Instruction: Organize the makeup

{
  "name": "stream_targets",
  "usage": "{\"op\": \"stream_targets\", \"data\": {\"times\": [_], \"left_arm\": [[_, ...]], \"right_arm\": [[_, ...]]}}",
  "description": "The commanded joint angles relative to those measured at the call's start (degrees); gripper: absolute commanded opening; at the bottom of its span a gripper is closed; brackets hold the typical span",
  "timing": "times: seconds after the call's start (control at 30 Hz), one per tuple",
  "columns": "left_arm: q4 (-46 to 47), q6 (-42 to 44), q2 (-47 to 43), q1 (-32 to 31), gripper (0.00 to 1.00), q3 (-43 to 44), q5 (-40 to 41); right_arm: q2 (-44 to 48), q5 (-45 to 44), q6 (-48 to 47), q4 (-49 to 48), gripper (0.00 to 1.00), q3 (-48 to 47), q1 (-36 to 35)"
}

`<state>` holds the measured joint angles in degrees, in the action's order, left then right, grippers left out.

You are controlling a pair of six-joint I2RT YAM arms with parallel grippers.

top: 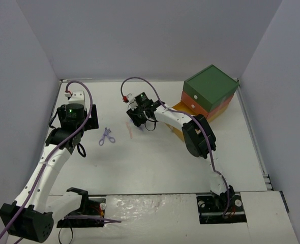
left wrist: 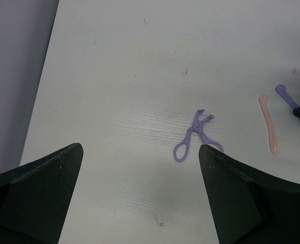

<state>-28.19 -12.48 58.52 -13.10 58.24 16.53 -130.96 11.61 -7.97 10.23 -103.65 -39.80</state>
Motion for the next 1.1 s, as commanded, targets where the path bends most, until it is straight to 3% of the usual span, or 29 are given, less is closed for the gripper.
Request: {"op": "stream_targets", "data": {"times": [0.0,0.23,0.47,0.6,0.8,1.07], "left_arm": [[2.70,0.70,0.23,0.53,0.97,1.26,0.61],[2.63,0.52,0.28,0.78,0.97,1.26,0.34],[2.70,0.53,0.28,1.06,0.97,1.26,0.34],[2.70,0.45,0.37,1.16,0.97,1.28,0.24],[2.65,0.52,0.28,1.24,0.97,1.26,0.30],[2.66,0.52,0.06,1.24,0.97,1.30,0.33]], "right_arm": [[-1.28,1.84,-0.91,-2.83,0.42,-3.65,-0.89],[-4.42,0.84,-0.73,-4.21,0.37,-4.84,-1.21],[-5.36,-1.67,-0.29,-4.16,0.17,-3.33,-1.25],[-3.32,-3.33,-0.29,-4.18,0.00,-1.12,-1.54],[6.09,-4.86,0.24,-4.30,0.00,2.00,-1.64],[25.32,-12.52,-0.98,-4.16,0.00,14.97,2.90]]}}
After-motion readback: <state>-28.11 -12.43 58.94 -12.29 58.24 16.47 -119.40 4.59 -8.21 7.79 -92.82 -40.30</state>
